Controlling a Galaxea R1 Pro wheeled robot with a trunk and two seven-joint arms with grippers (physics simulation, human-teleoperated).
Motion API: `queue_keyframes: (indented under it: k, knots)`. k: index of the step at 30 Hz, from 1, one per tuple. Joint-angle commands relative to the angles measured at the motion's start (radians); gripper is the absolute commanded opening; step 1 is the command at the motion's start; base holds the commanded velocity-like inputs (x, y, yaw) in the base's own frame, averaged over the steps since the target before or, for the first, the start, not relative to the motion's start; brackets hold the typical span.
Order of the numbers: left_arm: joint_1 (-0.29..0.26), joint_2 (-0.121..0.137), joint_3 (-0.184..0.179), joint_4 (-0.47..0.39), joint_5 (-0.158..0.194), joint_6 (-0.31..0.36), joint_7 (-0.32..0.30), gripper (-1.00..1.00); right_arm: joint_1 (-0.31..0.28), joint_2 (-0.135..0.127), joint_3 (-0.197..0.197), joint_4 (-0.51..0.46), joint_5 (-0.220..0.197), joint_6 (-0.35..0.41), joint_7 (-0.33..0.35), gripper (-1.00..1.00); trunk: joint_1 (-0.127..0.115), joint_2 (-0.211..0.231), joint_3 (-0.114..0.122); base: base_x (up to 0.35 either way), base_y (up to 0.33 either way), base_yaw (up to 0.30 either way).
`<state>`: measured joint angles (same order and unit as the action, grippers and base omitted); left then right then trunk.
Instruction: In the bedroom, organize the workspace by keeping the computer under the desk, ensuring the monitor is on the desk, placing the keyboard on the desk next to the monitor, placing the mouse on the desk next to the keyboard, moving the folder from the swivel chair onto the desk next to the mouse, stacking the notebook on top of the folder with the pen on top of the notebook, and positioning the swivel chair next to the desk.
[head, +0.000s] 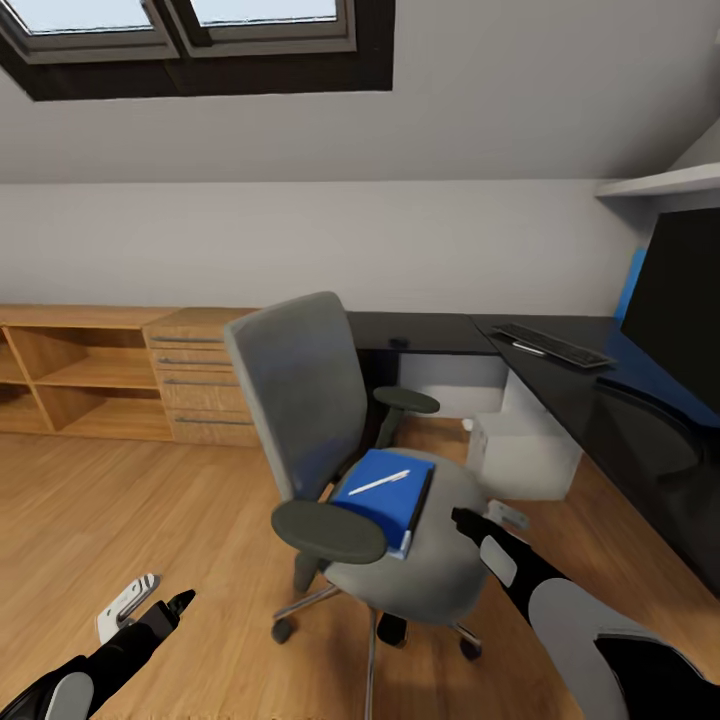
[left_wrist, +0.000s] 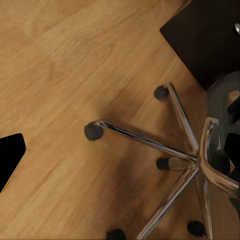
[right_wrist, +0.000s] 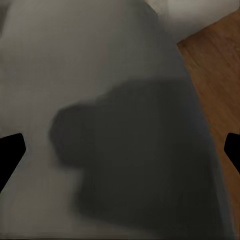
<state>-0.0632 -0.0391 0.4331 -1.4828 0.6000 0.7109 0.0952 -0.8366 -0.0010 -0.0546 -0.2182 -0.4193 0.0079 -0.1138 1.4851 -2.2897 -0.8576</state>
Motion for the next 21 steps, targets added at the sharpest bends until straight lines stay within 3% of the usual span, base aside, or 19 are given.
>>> queue_keyframes:
  k: [1,21]
  knots:
    - [-0.001,-0.001,0.001,-0.001,0.01,0.005,0.009,1.0,0.001,0.001,-0.011,0.042,-0.014,0.001,0.002,1.0,0.0,0.0,-0.002,0.0,0.0,0.257]
    - [-0.001,-0.004,0.0,0.001,0.008,0.005,0.009,1.0,0.001,-0.001,-0.01,0.041,-0.01,0.001,0.002,1.0,0.0,0.0,-0.014,0.0,0.0,0.257]
